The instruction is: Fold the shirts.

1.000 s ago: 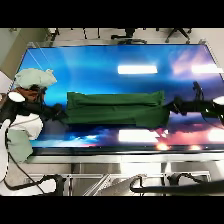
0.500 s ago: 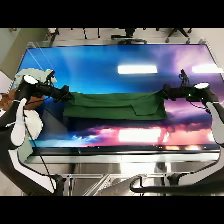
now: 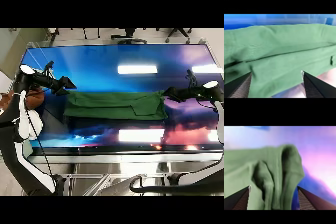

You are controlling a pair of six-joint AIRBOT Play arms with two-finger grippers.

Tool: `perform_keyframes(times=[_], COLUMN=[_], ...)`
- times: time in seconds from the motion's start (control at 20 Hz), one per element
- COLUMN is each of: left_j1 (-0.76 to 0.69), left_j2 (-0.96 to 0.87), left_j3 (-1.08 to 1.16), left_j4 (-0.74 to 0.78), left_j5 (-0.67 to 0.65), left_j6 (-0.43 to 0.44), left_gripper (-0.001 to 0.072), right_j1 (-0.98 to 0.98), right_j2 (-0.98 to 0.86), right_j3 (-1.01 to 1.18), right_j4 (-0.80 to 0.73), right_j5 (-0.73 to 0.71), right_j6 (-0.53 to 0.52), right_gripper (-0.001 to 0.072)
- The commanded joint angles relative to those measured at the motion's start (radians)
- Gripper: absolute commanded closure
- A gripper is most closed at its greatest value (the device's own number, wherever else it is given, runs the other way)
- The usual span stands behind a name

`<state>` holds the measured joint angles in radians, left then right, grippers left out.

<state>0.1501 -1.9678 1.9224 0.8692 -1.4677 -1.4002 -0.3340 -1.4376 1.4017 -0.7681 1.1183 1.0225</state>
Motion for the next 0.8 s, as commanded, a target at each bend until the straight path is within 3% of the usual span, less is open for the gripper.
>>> perform_keyframes(times=[0.0, 0.25, 0.3, 0.35, 0.45, 0.5, 0.55, 0.6, 0.65, 0.75], left_j1=[0.002, 0.004, 0.004, 0.000, -0.013, -0.026, -0.041, -0.061, -0.090, -0.169], left_j2=[-0.004, -0.004, -0.004, -0.004, -0.004, -0.004, -0.004, -0.004, -0.005, -0.014], left_j3=[0.068, 0.103, 0.104, 0.104, 0.104, 0.103, 0.103, 0.103, 0.103, 0.102], left_j4=[-0.006, -0.006, -0.009, -0.009, -0.009, -0.009, -0.009, -0.009, -0.008, -0.006], left_j5=[-0.077, -0.100, -0.105, -0.109, -0.109, -0.102, -0.086, -0.062, -0.030, 0.045], left_j6=[-0.026, -0.058, -0.065, -0.070, -0.075, -0.078, -0.093, -0.099, -0.092, -0.089], left_gripper=[0.0015, 0.0015, 0.0015, 0.0016, 0.0017, 0.0057, 0.0261, 0.0525, 0.0689, 0.0689], right_j1=[0.021, 0.073, 0.079, 0.085, 0.092, 0.093, 0.093, 0.092, 0.091, 0.088], right_j2=[-0.036, -0.110, -0.122, -0.130, -0.135, -0.134, -0.129, -0.120, -0.106, -0.072], right_j3=[-0.002, -0.002, -0.002, -0.002, -0.002, -0.002, -0.001, 0.001, 0.008, 0.036], right_j4=[-0.062, -0.058, -0.058, -0.058, -0.057, -0.045, -0.023, -0.008, -0.003, -0.006], right_j5=[0.041, 0.050, 0.050, 0.051, 0.050, 0.051, 0.052, 0.059, 0.076, 0.127], right_j6=[0.014, 0.014, 0.014, 0.014, 0.010, -0.006, -0.006, -0.006, -0.006, -0.005], right_gripper=[0.0055, 0.0057, 0.0099, 0.0241, 0.0625, 0.0692, 0.0692, 0.0693, 0.0693, 0.0693])
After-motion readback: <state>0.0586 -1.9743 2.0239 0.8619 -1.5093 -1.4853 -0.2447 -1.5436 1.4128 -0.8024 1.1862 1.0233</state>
